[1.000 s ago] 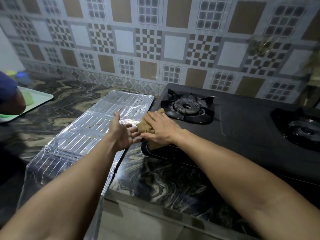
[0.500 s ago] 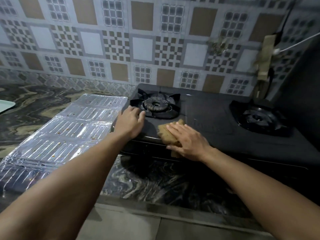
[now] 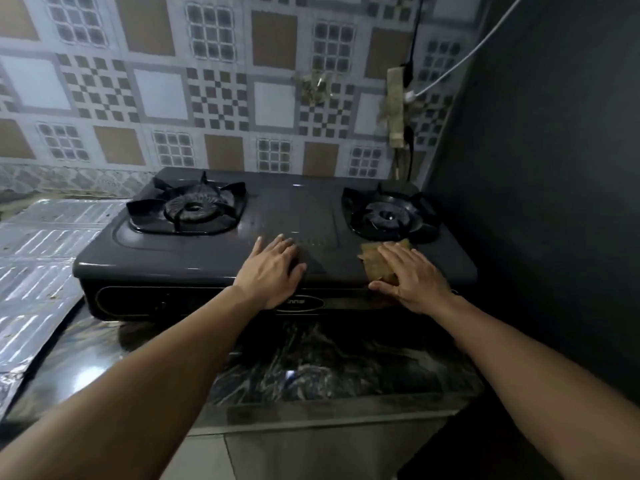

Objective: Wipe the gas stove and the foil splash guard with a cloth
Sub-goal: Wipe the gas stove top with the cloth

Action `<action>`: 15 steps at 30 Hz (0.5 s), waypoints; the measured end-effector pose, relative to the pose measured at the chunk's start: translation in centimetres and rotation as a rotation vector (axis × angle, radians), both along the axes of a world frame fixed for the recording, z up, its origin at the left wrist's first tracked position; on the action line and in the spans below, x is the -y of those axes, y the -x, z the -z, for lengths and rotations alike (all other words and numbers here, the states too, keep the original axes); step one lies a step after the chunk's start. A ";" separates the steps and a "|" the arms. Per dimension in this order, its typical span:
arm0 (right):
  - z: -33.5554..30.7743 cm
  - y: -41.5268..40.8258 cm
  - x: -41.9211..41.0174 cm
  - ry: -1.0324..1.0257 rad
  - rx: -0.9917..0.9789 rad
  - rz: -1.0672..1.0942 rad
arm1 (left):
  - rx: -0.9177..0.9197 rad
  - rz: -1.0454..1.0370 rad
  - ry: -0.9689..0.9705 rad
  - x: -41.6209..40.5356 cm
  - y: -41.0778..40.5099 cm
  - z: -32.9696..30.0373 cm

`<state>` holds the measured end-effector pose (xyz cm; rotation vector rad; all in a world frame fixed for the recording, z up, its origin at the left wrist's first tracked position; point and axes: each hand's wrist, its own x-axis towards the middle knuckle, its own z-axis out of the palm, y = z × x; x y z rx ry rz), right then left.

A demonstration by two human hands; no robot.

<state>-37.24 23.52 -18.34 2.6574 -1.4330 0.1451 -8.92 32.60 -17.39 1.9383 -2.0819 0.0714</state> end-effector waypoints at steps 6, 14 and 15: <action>-0.4 7.6 1.6 0.001 0.007 0.121 | 0.078 0.023 -0.009 0.5 5.5 1.0; 0.4 9.3 1.8 0.072 0.136 0.158 | 0.077 -0.131 -0.048 0.7 8.1 0.2; 0.6 9.3 1.7 0.091 0.160 0.168 | 0.080 -0.134 -0.069 0.7 8.2 0.1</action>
